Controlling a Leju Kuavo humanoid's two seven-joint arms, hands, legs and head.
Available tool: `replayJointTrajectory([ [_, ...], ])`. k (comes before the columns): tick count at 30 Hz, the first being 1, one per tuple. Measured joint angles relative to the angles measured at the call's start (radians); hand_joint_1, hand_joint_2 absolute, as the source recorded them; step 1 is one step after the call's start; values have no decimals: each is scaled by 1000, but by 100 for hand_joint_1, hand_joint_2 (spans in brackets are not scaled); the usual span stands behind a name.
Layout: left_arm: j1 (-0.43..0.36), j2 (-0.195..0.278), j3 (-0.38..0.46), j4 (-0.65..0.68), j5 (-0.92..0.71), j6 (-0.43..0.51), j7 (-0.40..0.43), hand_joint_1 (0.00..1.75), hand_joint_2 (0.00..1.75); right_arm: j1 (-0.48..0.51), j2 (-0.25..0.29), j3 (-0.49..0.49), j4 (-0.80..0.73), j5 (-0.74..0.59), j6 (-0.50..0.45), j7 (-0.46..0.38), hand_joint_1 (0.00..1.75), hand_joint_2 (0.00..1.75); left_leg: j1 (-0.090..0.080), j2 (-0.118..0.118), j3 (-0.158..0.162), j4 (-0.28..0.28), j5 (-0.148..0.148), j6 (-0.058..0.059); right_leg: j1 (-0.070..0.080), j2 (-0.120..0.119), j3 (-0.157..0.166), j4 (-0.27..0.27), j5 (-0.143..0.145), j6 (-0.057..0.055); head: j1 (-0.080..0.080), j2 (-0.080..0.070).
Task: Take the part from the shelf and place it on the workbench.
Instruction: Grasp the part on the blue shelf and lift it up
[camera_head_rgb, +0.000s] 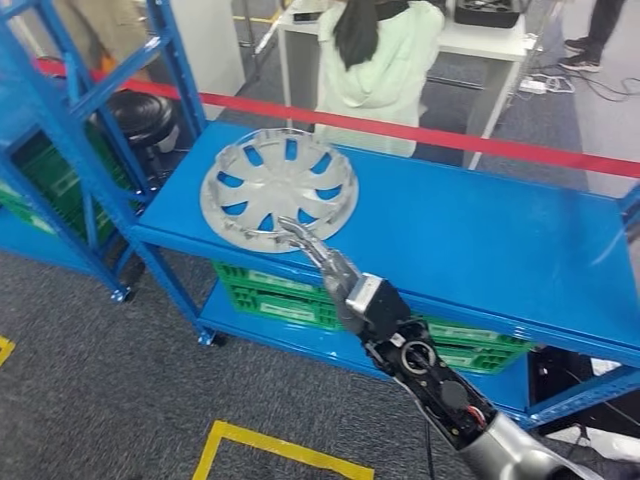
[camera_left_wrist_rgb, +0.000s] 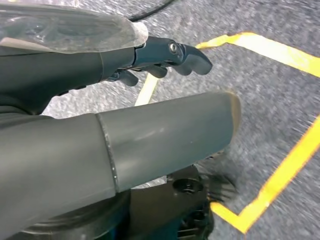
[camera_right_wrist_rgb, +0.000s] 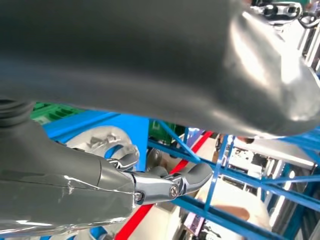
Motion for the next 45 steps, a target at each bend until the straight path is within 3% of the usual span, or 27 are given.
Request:
replayJointTrajectory([
  [2, 1, 0, 0, 0, 0, 0, 0, 0, 0, 0, 0, 1, 1, 0, 0, 0, 0, 0, 5, 0, -87, 142, -52, -10, 0, -1, 4, -1, -6, -3, -10, 0],
  [3, 3, 0, 0, 0, 0, 0, 0, 0, 0, 2, 0, 1, 1, 0, 0, 1, 0, 0, 8, 1, -118, 182, -55, -14, 0, 0, 7, -1, -10, -2, -12, 0],
  [4, 4, 0, 0, 0, 0, 0, 0, 0, 0, 3, 0, 1, 2, 0, 0, 1, 0, 0, 10, 1, -129, 181, -37, -17, -1, 0, 12, 0, -14, -1, -14, 0],
  [5, 5, 1, 0, 0, 0, 0, 0, 0, 0, 4, 0, 1, 2, 0, 0, 1, 0, 0, 13, 2, -118, 136, 1, -19, -2, 1, 17, 1, -19, 2, -16, 0],
  [7, 5, 4, 0, 0, 0, 0, 0, 0, 0, 4, 0, 1, 2, 0, 0, 1, 0, 0, 18, 7, -57, -14, 84, -21, -3, 1, 27, 8, -32, 12, -21, 0],
  [9, 3, 5, 0, 0, 0, 0, 0, 0, 0, 3, 0, 1, 2, 0, 0, 1, 0, 0, 18, 10, -20, -102, 118, -10, 0, 1, 30, 16, -48, 23, -23, 0],
  [12, 3, 4, 0, 0, 0, 0, 0, 0, 0, 3, 0, 1, 1, 0, 0, 0, 0, 0, 13, 6, -15, -109, 111, 15, -1, 1, 34, 23, -65, 39, -15, 0],
  [14, 2, 2, 0, 0, 0, 0, 0, 0, 0, 2, 0, 1, 1, 0, 0, 0, 0, 0, 14, 5, -6, -111, 107, 28, -6, 0, 16, 74, -94, 49, -8, 0],
  [17, 3, 3, 0, 0, 0, 0, 0, 0, 0, 3, 0, 1, 1, 0, 0, 0, 0, 0, 12, 6, 7, -112, 97, 38, -9, 0, -97, 285, -179, 59, 6, 0],
  [18, 3, 3, 0, 0, 0, 0, 0, 0, 0, 5, 0, 1, 2, 0, 0, 0, 0, 0, 11, 5, 11, -112, 93, 39, -9, 0, -130, 335, -187, 60, 10, 0],
  [19, 3, 3, 0, 0, 0, 0, 0, 0, 0, 5, 0, 0, 2, 0, 0, 1, 0, 0, 9, 3, 17, -112, 88, 39, -9, 0, -144, 344, -173, 58, 13, 0],
  [20, 4, 2, 0, 0, 0, 0, 0, 0, 0, 5, 0, 0, 2, 0, 0, 1, 0, 0, 8, 1, 24, -112, 83, 39, -8, 0, -139, 312, -140, 54, 17, 0],
  [22, 4, 1, 0, 0, 0, 0, 0, 0, 0, 4, 0, 0, 2, 0, 0, 0, 0, 0, 6, -1, 40, -113, 73, 36, -3, 1, -84, 165, -48, 39, 23, 0],
  [24, 2, -1, 0, 0, 0, 0, 0, 0, 0, 3, 0, 0, 2, 0, 0, 0, 0, 0, 3, -4, 49, -113, 63, 28, 5, 0, -39, 53, -2, 27, 25, 0],
  [26, 2, -2, 0, 0, 0, 0, 0, 0, 0, 3, 0, -1, 2, 0, 0, 0, 0, 0, 2, -4, 54, -116, 55, 18, 11, -1, -29, 30, -4, 20, 22, 0],
  [29, 1, 1, 0, 0, -1, 1, 0, 0, 0, 2, 3, -2, 1, 1, 1, -2, 0, 0, 2, 0, 47, -83, 30, 3, 2, 0, -13, 14, -2, 9, 16, 0],
  [30, 0, 2, 0, 0, -1, 1, 0, 0, 0, 2, 4, -2, 1, 1, 1, -2, 0, 0, 2, 1, 23, -34, 6, -1, -1, 0, -7, 9, -1, 5, 10, 0],
  [32, 0, 1, 0, 0, 0, 1, 0, 0, 0, 3, 4, -1, 1, 1, 2, -2, 0, 0, 4, 2, -62, 112, -52, -8, 0, 0, -4, 8, -5, -1, -5, 0],
  [33, 1, 1, 0, 0, 0, 1, 0, 0, 0, 3, 4, -1, 2, 1, 2, -2, 0, 0, 5, 2, -102, 172, -67, -11, 0, 0, -3, 8, -8, -2, -9, 0],
  [34, 3, 1, 0, 0, 0, 1, 0, 0, 0, 4, 4, -1, 2, 1, 2, -2, 0, 0, 6, 2, -126, 198, -60, -13, 0, 1, -1, 9, -11, -2, -11, 0],
  [35, 4, 2, 0, 0, 0, 2, 0, 0, 0, 4, 4, -1, 2, 1, 2, -2, 0, 0, 7, 2, -127, 178, -32, -15, 0, 2, 4, 9, -15, -1, -13, 0],
  [37, 5, 5, 0, 0, 0, 2, 0, 0, 0, 4, 4, -1, 2, 1, 2, -2, 0, 0, 10, 4, -78, 41, 56, -13, 0, 3, 15, 11, -25, 4, -18, 0],
  [39, 3, 6, 0, 0, 0, 2, 0, 0, 0, 4, 4, -1, 2, 1, 2, -2, 0, 0, 10, 7, -27, -81, 109, -6, 5, 4, 20, 18, -39, 13, -22, 0],
  [43, 2, 4, 0, 0, 0, 2, 0, 0, 0, 4, 4, -1, 1, 1, 4, -2, 0, 0, 8, 6, -13, -112, 114, 19, 6, 4, 21, 31, -62, 31, -16, 0],
  [45, 2, 4, 0, 0, 0, 2, 0, 0, 0, 3, 4, -2, 1, 1, 4, -2, 0, 0, 11, 6, -8, -115, 115, 29, 2, 3, -6, 98, -102, 42, -8, 0],
])
